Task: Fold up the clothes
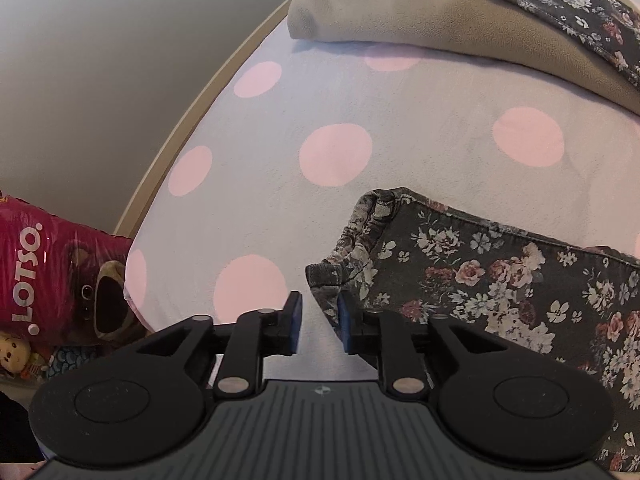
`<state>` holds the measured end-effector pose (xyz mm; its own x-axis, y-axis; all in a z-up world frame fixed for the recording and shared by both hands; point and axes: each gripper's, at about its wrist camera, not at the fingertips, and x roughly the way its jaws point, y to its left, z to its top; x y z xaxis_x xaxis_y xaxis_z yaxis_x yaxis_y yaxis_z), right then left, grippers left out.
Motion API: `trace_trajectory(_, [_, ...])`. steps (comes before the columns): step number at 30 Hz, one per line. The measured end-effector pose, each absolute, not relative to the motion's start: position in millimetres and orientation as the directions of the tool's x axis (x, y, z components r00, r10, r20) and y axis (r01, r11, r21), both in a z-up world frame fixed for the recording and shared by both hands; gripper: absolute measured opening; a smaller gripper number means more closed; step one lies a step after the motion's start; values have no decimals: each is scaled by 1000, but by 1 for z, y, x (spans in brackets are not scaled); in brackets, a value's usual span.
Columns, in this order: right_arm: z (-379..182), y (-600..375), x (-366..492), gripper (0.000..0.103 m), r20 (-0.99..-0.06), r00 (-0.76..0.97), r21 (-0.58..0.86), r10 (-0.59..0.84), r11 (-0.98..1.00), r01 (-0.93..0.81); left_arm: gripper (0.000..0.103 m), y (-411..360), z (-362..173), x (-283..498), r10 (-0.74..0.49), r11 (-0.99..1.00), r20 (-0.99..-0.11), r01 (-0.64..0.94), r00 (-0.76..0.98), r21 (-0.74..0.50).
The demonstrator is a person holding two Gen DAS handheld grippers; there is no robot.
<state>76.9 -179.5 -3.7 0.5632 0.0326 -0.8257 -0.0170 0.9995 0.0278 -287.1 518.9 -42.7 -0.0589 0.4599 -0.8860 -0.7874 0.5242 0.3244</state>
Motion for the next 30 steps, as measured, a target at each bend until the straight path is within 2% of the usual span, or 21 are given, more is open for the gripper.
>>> trace_trajectory(2, [1,-159,85,40,-828,556,29,67,997,-77,34,520,-36,-289,469,507,-882,-803,-46,312])
trace_trajectory(7, [9,-116,120,41,-825,557,1,97,985,-170,44,516,-4,-277,526,525,-845,-819,97,233])
trace_trajectory(15, [13,-95,190,41,-841,513,5,169,952,-306,46,514,37,-176,564,680,-765,-700,311,218])
trace_trajectory(20, [9,-94,236,46,-849,480,-21,222,892,-451,49,507,46,-82,570,775,-702,-563,426,288])
trace_trajectory(24, [2,-98,272,46,-847,488,-69,213,865,-497,49,500,34,-8,580,812,-670,-399,463,427])
trace_trajectory(30, [-12,-105,318,46,-842,496,-111,210,833,-542,49,499,-5,61,560,812,-688,-139,460,567])
